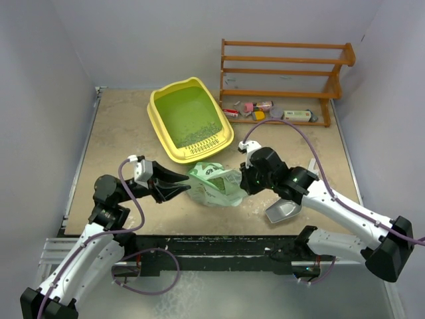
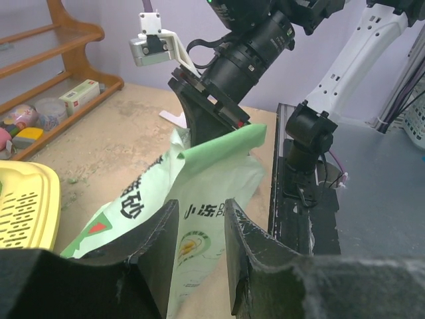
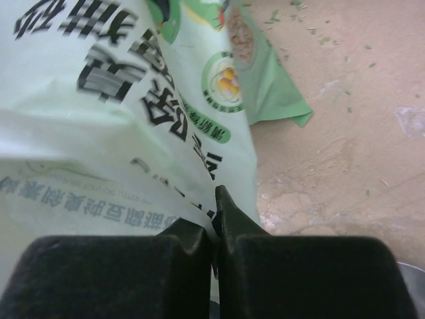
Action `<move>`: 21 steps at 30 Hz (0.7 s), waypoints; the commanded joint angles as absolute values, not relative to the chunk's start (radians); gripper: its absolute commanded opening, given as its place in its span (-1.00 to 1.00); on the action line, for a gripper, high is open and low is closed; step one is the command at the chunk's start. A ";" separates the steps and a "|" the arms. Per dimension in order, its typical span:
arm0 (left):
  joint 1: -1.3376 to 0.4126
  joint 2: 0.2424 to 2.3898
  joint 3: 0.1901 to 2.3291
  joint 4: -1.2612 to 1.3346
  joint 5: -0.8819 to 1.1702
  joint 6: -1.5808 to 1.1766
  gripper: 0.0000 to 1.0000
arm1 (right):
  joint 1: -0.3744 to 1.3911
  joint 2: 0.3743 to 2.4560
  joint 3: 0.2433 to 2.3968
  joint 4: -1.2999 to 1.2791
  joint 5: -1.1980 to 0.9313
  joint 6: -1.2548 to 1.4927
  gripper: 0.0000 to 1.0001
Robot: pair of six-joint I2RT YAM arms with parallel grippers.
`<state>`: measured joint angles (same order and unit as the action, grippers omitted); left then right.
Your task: Fill the litter box with clean litter
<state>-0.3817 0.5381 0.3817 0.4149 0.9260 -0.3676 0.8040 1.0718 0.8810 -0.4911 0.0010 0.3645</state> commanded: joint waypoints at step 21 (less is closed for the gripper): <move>-0.379 0.523 0.409 0.464 0.936 -0.375 -0.23 | 0.799 1.007 1.069 -0.391 0.268 0.422 -0.17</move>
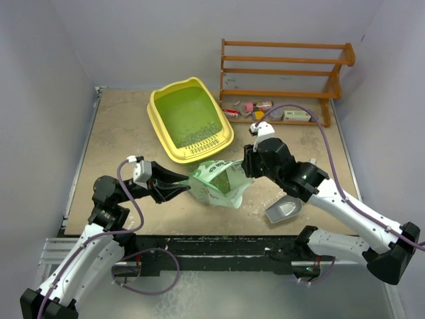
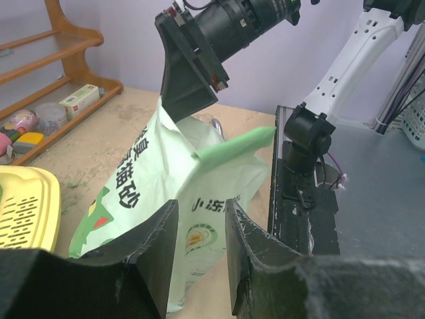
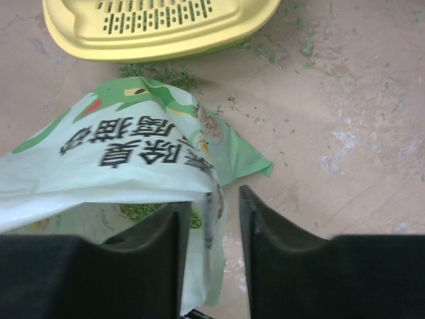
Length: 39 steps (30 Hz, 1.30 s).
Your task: Fill the litter box with clean litter
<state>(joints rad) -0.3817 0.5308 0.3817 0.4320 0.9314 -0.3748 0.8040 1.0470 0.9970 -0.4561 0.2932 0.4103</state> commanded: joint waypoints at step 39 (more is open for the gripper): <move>-0.379 0.717 0.791 -0.098 0.705 -0.255 -0.11 | 0.216 1.074 0.827 -0.804 0.263 0.634 0.38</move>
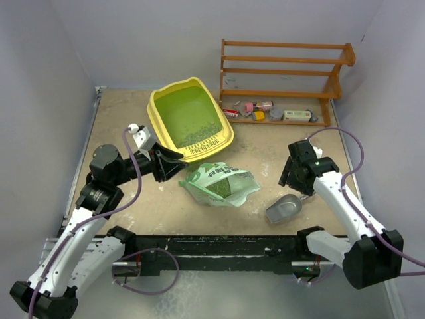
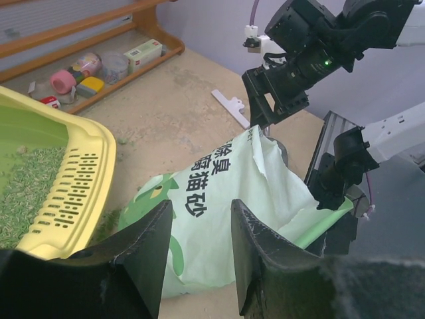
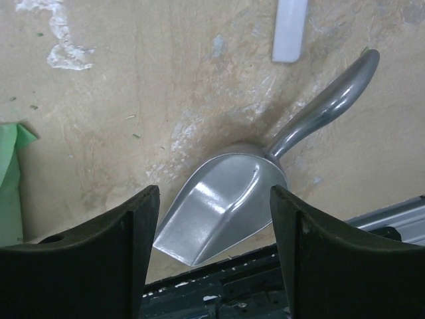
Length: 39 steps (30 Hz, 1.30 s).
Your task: Fill the litter box with clean litter
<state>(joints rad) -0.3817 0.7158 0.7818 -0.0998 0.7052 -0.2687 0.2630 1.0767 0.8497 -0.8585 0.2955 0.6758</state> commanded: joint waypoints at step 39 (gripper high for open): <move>-0.380 0.684 0.762 -0.052 0.786 -0.275 -0.01 | 0.148 1.225 0.678 -0.590 0.057 0.663 -0.91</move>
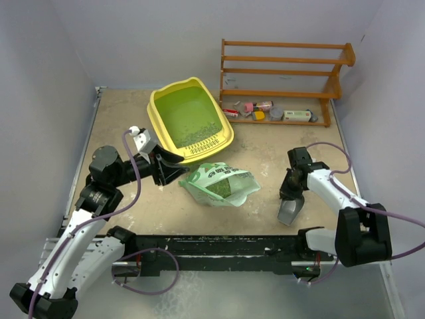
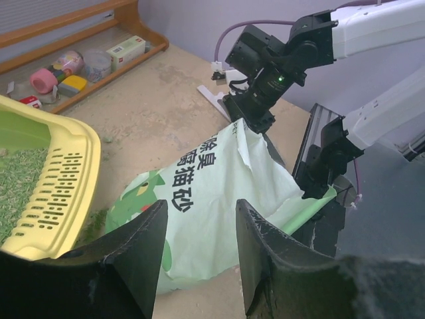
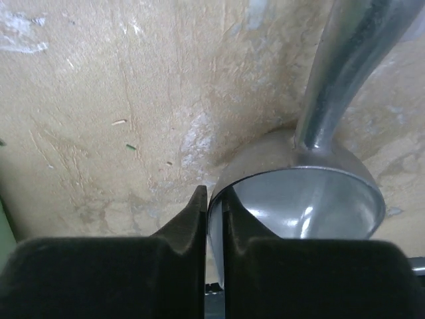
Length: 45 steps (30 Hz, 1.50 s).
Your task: Fill the litter box with clean litter
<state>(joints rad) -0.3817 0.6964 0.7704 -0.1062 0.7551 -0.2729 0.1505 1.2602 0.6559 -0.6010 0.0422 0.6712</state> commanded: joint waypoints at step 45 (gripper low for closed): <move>-1.247 1.470 1.133 0.839 -0.503 0.157 0.13 | 0.166 0.960 1.291 -0.150 0.010 1.194 -1.00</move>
